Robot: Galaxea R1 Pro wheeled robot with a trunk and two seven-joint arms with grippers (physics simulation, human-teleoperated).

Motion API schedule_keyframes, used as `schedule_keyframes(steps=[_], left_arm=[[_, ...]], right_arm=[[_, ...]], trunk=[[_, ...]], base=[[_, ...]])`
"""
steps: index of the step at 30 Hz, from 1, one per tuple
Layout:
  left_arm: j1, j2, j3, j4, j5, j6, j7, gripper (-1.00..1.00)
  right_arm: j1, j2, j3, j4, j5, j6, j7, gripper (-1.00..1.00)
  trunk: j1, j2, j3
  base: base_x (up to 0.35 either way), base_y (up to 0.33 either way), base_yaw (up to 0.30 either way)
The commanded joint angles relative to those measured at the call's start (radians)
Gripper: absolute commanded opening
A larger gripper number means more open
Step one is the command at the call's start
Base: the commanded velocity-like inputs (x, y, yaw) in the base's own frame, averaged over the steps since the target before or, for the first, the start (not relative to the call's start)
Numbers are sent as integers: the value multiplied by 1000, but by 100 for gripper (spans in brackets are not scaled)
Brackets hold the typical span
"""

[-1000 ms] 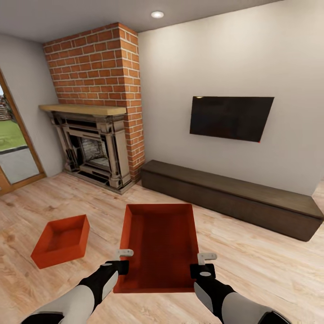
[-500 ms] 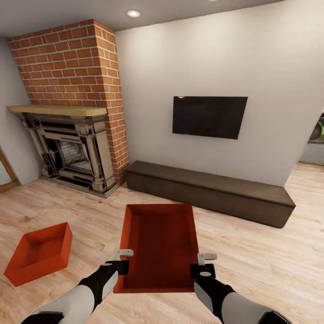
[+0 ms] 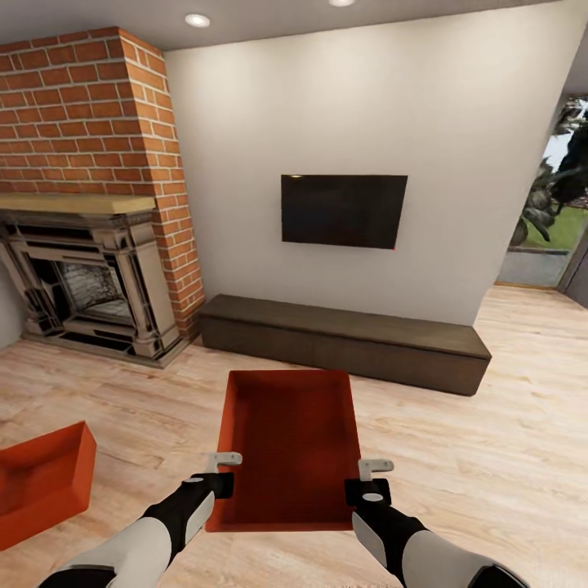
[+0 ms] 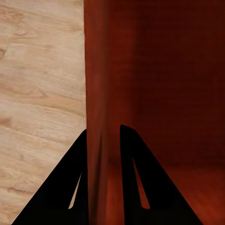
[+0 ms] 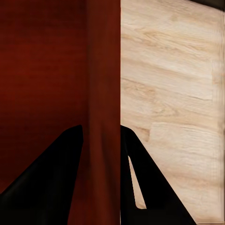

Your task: Move the two storage containers from the living room to the garage. In the garage, place one container on the floor and stack the other container on top of it (either order is fine).

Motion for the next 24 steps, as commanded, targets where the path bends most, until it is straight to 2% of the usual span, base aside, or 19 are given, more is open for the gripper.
schedule_keyframes(steps=[1, 24], left_arm=[[-1, 16, 51, -4, -17, 7, 10, -100], [-1, 16, 50, -4, -17, 7, 10, -100]], right_arm=[[-1, -2, -15, 10, -1, -4, -10, -100], [-1, -2, -15, 10, -1, -4, -11, -100]], trunk=[[1, -2, -2], [1, -2, 6]], base=[[0, 0, -252], [0, 0, -252]])
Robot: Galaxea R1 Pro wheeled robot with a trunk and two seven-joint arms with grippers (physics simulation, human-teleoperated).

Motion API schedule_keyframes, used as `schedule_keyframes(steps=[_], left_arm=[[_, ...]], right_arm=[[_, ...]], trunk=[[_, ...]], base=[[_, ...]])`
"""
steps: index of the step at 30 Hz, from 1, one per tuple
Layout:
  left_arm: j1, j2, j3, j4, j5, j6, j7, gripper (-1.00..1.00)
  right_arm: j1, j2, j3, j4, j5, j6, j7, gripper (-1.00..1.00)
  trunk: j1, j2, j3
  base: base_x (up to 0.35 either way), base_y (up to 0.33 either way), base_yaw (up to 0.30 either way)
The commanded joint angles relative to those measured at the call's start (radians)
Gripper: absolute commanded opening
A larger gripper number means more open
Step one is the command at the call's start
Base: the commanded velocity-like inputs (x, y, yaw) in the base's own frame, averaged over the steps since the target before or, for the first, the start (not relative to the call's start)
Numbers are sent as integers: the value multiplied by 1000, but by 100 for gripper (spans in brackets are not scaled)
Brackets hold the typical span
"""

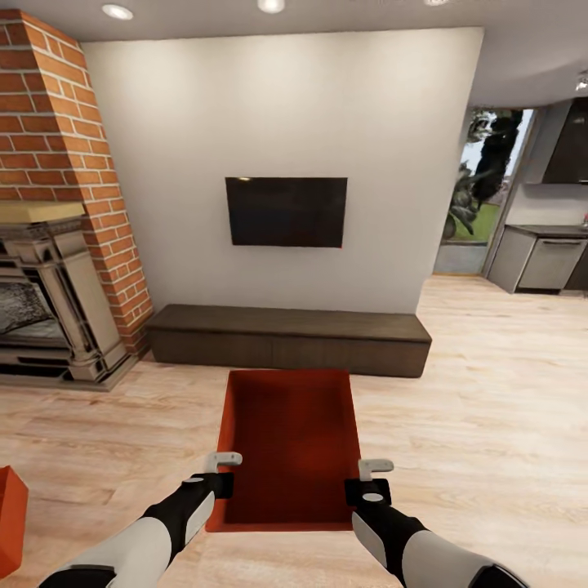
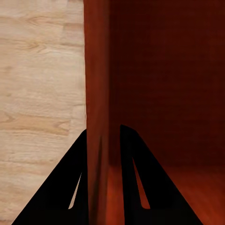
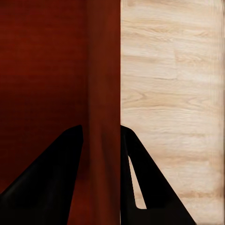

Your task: Move the two storage containers from the living room to the garage. In the garage, place one container on the floor and stack the other container on top of it (either order is fine).

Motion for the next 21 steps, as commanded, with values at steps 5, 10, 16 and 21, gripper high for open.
schedule_keyframes(steps=[5, 10, 16, 21], left_arm=[[-1, 16, 50, -4, -17, 7, 10, -100], [-1, 16, 50, -4, -17, 7, 10, -100], [-1, 16, 51, -4, -17, 7, 10, -100], [-1, 16, 50, -4, -17, 7, 10, -100]], right_arm=[[-1, -3, -15, 9, -2, -4, -11, -100], [-1, -3, -15, 9, -2, -4, -11, -100], [-1, -3, -15, 9, -2, -4, -11, -100], [0, -3, -16, 9, -2, -4, -11, -100]], trunk=[[1, -2, 0], [1, -2, 2], [1, -2, 4], [1, -2, 6]], base=[[0, 0, -252], [0, 0, -252], [0, 0, -252], [0, 0, -252]])
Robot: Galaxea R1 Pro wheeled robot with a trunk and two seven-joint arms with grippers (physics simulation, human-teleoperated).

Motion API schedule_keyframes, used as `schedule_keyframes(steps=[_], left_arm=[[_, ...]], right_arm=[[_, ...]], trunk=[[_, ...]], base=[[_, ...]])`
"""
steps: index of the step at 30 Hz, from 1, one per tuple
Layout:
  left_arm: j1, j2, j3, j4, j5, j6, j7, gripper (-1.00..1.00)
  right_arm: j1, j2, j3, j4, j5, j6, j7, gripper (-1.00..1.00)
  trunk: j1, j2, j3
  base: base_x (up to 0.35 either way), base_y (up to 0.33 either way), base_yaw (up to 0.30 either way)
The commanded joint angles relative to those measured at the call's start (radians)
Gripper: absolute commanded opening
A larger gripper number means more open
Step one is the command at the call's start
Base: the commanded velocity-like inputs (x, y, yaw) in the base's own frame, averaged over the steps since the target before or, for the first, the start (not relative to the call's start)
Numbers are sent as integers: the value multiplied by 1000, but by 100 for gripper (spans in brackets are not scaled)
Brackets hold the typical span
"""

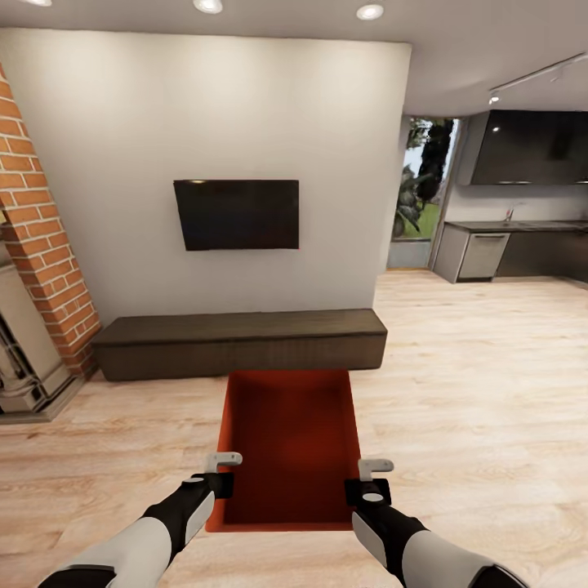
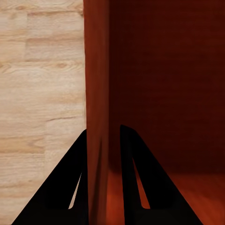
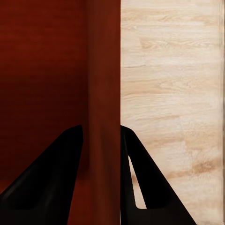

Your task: Move the two storage containers from the living room to the garage. In the garage, place one container on the floor and stack the other container on top of it (either order is fine).

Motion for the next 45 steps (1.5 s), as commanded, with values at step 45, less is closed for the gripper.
schedule_keyframes(steps=[45], left_arm=[[-1, 16, 51, -4, -17, 7, 10, -100]], right_arm=[[-1, -2, -15, 11, -1, -4, -10, -100]], trunk=[[1, -2, 15]], base=[[0, 0, -252]])
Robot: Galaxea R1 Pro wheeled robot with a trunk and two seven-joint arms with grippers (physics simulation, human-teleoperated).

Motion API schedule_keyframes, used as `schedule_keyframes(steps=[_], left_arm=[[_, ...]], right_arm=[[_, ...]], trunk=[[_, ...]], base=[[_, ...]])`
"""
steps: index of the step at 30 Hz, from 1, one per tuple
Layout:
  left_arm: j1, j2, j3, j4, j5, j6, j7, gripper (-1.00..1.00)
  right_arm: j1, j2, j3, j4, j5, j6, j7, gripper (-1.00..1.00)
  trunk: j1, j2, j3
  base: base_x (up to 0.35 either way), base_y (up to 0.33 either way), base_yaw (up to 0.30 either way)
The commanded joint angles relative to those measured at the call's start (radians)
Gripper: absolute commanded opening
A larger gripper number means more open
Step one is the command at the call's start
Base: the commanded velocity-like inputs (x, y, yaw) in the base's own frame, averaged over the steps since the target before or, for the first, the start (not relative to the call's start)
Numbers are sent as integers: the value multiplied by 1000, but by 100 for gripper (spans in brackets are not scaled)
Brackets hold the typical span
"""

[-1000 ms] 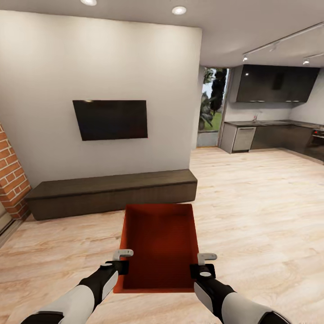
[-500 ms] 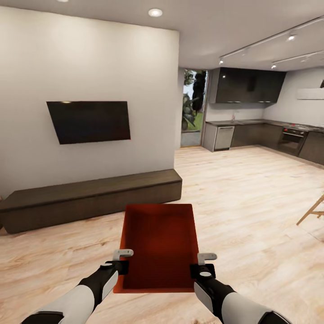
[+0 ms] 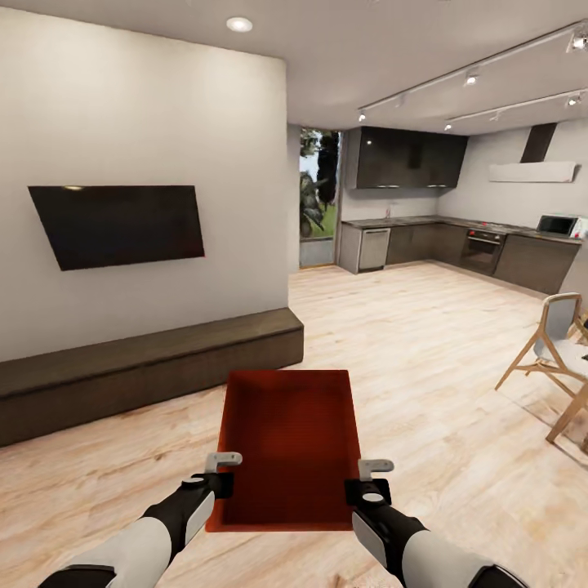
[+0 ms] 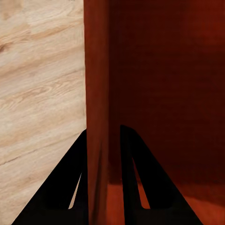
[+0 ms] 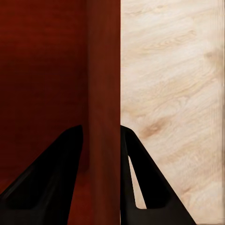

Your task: Move the two storage containers from the living room to the garage. In the garage, place one container on the floor and stack the other container on top of it (either order is fine).

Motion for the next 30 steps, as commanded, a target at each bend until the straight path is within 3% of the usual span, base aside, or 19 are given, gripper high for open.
schedule_keyframes(steps=[1, 30], left_arm=[[-1, 16, 51, -4, -18, 7, 10, -100], [-1, 16, 52, -4, -18, 7, 10, -100]], right_arm=[[-1, -2, -15, 11, -1, -4, -10, -100], [-1, -2, -16, 11, -1, -4, -10, -100]], trunk=[[1, -2, -2], [1, -2, 10]], base=[[0, 0, -252], [0, 0, -252]])
